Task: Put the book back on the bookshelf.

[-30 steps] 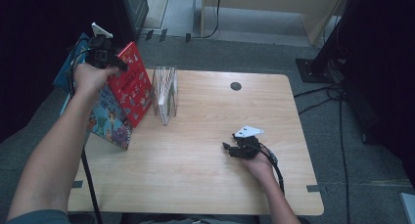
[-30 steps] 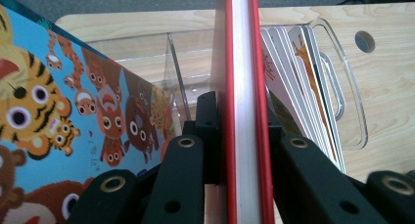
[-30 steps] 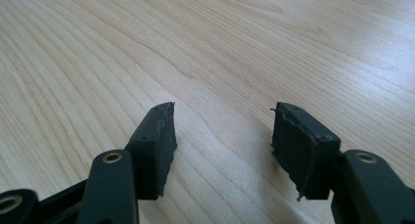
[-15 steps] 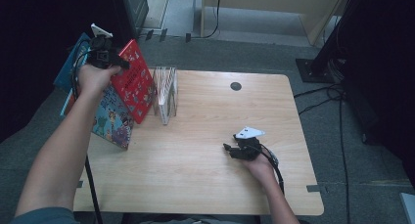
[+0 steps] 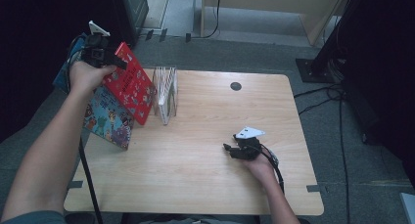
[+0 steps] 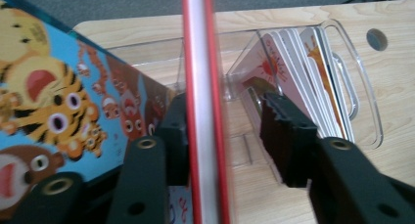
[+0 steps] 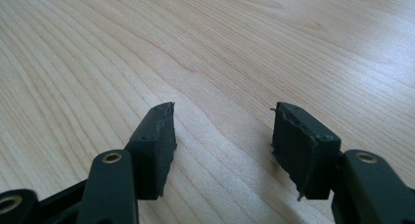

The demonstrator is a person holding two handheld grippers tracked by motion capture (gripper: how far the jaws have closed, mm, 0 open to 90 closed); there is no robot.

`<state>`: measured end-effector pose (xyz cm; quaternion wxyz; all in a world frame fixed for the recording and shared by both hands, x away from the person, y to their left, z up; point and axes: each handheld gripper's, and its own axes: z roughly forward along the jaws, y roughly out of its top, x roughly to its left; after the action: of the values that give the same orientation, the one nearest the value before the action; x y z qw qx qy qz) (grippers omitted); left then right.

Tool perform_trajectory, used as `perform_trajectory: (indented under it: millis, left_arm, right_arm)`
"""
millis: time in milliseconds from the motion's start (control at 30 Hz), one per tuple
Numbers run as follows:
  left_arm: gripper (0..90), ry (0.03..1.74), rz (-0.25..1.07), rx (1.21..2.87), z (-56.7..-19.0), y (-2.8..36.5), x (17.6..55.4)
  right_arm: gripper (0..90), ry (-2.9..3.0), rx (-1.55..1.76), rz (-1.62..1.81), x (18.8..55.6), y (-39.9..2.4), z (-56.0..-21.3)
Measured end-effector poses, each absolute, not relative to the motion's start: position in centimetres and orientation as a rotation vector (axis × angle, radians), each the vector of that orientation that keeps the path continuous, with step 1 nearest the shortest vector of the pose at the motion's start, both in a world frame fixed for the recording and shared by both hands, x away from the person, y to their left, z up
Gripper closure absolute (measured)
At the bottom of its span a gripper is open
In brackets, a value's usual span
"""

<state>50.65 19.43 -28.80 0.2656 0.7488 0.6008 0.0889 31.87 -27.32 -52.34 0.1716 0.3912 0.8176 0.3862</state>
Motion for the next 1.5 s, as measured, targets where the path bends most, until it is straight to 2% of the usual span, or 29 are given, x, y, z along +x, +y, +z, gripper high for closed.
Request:
perform_trajectory:
  millis: [100, 333, 600, 733, 867, 1167, 1500]
  left_arm:
    - [46.1, 1.64, 0.233, 2.017, -28.7, 19.8, 50.5]
    - [41.9, 1.614, 0.267, 1.995, -27.5, 20.4, 49.4]
    - [40.9, 1.556, 0.255, 1.977, -26.4, 20.8, 47.6]
    - [38.9, 1.518, 0.273, 2.042, -26.5, 20.0, 46.7]
    - [39.7, 1.484, 0.221, 1.999, -26.6, 19.6, 45.8]
    - [38.9, 1.421, 0.191, 2.023, -27.8, 18.2, 43.2]
    - [38.4, 1.363, 0.156, 2.043, -30.8, 16.7, 40.9]
  right_arm:
    - [41.3, 2.322, 1.112, 1.096, 31.9, -27.3, -52.3]
    - [39.9, 2.331, 1.102, 1.1, 31.8, -27.5, -52.3]
    - [37.2, 2.34, 1.101, 1.102, 31.9, -27.7, -52.3]
    - [36.6, 2.345, 1.092, 1.102, 31.9, -27.8, -52.3]
    - [35.9, 2.356, 1.081, 1.105, 32.0, -27.9, -52.3]
    - [33.9, 2.366, 1.075, 1.111, 32.0, -28.0, -52.3]
    - [33.3, 2.37, 1.065, 1.108, 32.0, -27.9, -52.4]
